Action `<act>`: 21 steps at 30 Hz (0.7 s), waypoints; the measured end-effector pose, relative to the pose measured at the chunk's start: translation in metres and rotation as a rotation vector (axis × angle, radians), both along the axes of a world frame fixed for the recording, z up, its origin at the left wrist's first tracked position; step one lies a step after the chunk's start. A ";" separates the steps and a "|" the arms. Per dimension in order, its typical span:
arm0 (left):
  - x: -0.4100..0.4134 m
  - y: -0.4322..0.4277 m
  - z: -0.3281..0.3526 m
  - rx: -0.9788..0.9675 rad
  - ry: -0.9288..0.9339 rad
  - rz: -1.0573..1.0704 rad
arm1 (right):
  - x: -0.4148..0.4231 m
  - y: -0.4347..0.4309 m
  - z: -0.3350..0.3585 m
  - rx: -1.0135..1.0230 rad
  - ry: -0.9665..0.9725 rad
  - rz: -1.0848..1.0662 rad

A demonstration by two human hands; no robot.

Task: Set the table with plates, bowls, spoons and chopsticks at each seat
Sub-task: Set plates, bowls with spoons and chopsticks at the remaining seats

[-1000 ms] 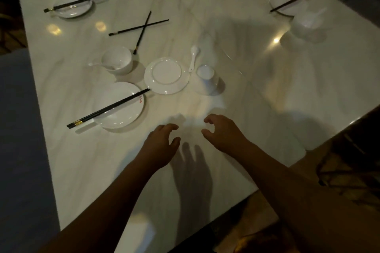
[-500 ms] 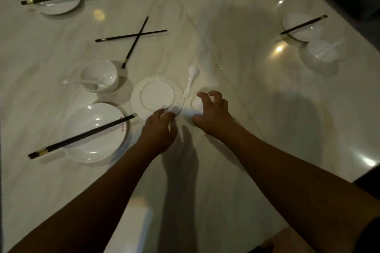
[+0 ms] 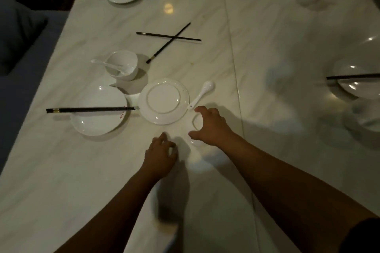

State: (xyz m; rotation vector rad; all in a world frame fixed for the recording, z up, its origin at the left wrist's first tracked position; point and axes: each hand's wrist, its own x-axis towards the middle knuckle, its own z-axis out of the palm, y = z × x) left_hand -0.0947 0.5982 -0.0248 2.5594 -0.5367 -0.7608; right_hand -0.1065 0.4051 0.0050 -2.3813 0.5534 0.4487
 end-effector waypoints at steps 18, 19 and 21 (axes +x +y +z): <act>-0.047 -0.042 0.065 -0.345 0.253 0.342 | -0.092 -0.026 0.014 1.305 0.514 -0.605; -0.047 -0.040 0.059 -0.321 0.257 0.357 | -0.094 -0.023 0.013 1.273 0.475 -0.596; -0.050 -0.037 0.052 -0.296 0.307 0.392 | -0.099 -0.018 0.016 1.183 0.379 -0.561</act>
